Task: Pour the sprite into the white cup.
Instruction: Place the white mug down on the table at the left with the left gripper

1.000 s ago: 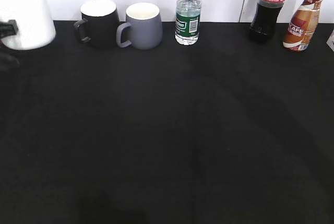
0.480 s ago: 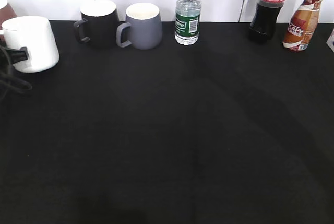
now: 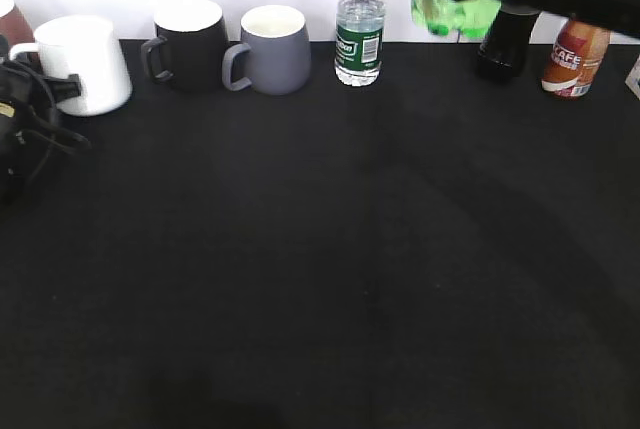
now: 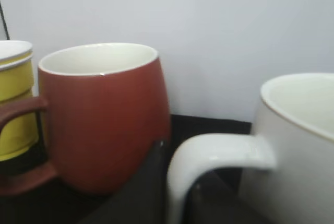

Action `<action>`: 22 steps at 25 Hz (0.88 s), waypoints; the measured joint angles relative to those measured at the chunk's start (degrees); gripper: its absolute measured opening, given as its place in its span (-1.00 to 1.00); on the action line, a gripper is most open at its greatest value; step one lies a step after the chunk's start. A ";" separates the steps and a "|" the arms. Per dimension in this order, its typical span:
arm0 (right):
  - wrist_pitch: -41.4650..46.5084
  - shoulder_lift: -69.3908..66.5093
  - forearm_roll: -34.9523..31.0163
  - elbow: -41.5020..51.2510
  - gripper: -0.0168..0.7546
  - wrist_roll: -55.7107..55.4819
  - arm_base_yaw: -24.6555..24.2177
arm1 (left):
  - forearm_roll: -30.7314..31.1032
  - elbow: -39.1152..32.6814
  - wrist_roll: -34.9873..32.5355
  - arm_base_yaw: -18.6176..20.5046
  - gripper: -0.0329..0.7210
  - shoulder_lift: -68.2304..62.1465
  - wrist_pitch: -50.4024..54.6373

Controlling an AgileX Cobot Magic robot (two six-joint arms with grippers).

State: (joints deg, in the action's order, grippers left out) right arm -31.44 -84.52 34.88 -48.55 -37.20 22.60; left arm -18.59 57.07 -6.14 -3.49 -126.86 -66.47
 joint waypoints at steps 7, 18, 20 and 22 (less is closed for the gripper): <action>-1.54 0.00 0.00 1.12 0.02 -0.17 0.00 | 4.25 2.00 0.00 1.24 -0.81 -1.00 0.00; -1.58 0.00 0.89 1.12 0.02 -0.22 0.00 | 6.49 1.01 0.50 1.37 -0.01 -0.84 -2.42; -1.58 0.00 0.96 1.12 0.02 -0.22 0.00 | 6.56 -0.29 0.54 1.37 -0.01 -0.84 -2.42; -1.47 0.00 1.02 1.12 0.02 -0.22 0.00 | 6.73 -1.80 0.54 1.37 0.00 -0.84 -2.69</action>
State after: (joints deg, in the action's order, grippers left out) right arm -32.91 -84.52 35.90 -47.43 -37.42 22.60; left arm -11.86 55.27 -5.60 -2.12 -127.70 -69.16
